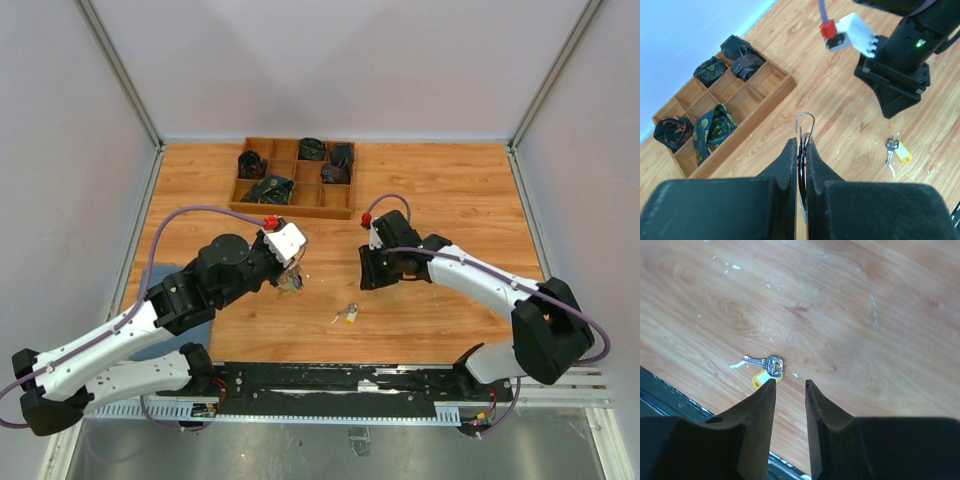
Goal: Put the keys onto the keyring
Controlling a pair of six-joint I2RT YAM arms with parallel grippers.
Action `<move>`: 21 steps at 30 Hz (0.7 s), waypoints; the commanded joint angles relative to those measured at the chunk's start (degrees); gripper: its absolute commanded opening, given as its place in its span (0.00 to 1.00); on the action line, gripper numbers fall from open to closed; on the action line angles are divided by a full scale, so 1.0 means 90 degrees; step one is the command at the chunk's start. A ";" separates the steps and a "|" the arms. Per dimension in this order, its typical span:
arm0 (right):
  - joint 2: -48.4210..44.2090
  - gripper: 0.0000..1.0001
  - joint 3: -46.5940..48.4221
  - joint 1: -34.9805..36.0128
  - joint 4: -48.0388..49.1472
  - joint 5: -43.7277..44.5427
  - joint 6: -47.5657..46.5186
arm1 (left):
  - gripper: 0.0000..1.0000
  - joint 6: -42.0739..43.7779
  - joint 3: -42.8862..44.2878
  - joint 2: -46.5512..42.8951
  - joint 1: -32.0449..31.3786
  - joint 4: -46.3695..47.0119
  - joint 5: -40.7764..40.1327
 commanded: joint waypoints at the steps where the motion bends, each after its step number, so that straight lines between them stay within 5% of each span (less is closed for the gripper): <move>1: -0.0360 0.38 -0.0586 0.0309 0.0375 0.1211 0.2538 | 0.01 -0.0138 -0.0141 0.0023 0.0070 0.0517 -0.0187; 9: -0.0293 0.42 -0.0687 0.1583 -0.0058 0.3035 0.4851 | 0.00 -0.0095 -0.0348 -0.0187 0.0101 0.0656 -0.0067; 21: 0.0674 0.33 0.0292 0.2006 -0.1200 0.3696 0.5400 | 0.01 -0.0114 -0.0541 -0.0497 0.0100 0.0615 -0.0012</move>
